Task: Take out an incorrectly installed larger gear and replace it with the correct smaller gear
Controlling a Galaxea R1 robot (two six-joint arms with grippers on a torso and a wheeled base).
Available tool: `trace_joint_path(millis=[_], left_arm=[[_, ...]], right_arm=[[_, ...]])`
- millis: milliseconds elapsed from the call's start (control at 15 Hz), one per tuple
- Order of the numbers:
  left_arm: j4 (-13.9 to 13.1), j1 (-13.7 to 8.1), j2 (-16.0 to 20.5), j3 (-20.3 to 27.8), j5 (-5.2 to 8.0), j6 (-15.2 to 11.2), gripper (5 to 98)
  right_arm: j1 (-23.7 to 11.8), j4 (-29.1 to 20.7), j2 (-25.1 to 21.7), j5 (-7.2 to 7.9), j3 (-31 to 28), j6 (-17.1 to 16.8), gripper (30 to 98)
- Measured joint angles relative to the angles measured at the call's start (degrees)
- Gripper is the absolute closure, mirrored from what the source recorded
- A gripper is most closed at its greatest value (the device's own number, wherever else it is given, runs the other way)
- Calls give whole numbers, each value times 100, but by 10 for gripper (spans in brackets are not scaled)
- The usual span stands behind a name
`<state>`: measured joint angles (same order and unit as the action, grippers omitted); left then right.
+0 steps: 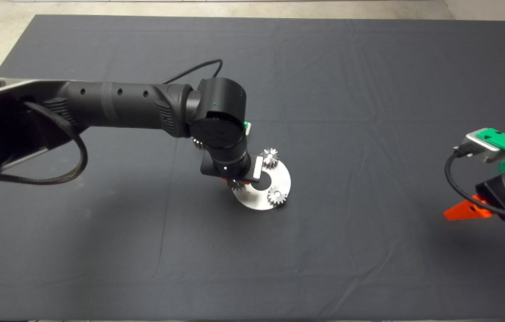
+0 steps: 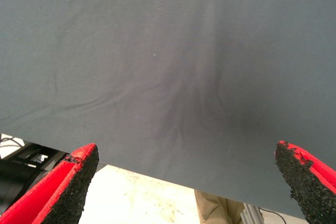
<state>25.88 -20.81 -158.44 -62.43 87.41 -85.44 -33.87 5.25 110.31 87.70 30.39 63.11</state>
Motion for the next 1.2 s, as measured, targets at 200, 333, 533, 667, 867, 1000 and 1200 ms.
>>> trace_joint_path(millis=[200, 333, 533, 667, 867, 1000, 1200], left_arm=[[-22, -11, -46, -103, 2, 44, 812], [-39, -30, -93, -230, 2, 147, 812], [-35, 20, -129, -471, -50, 333, 813], [-34, 20, -140, -499, -50, 347, 814], [-34, 20, -138, -499, -48, 341, 812], [-34, 22, -137, -499, -50, 333, 811], [-12, 36, -121, -450, -52, 322, 805]], right_arm=[[-23, 0, 82, -2, 0, 0, 397], [-94, 0, 86, 0, 0, 1, 397], [-111, 0, 115, 0, 0, 1, 397], [-111, 0, 167, -2, 0, 1, 397], [-111, 0, 178, -2, 0, 4, 397], [-111, 0, 178, -2, 0, 15, 397], [-111, 0, 178, -2, 0, 15, 397]])
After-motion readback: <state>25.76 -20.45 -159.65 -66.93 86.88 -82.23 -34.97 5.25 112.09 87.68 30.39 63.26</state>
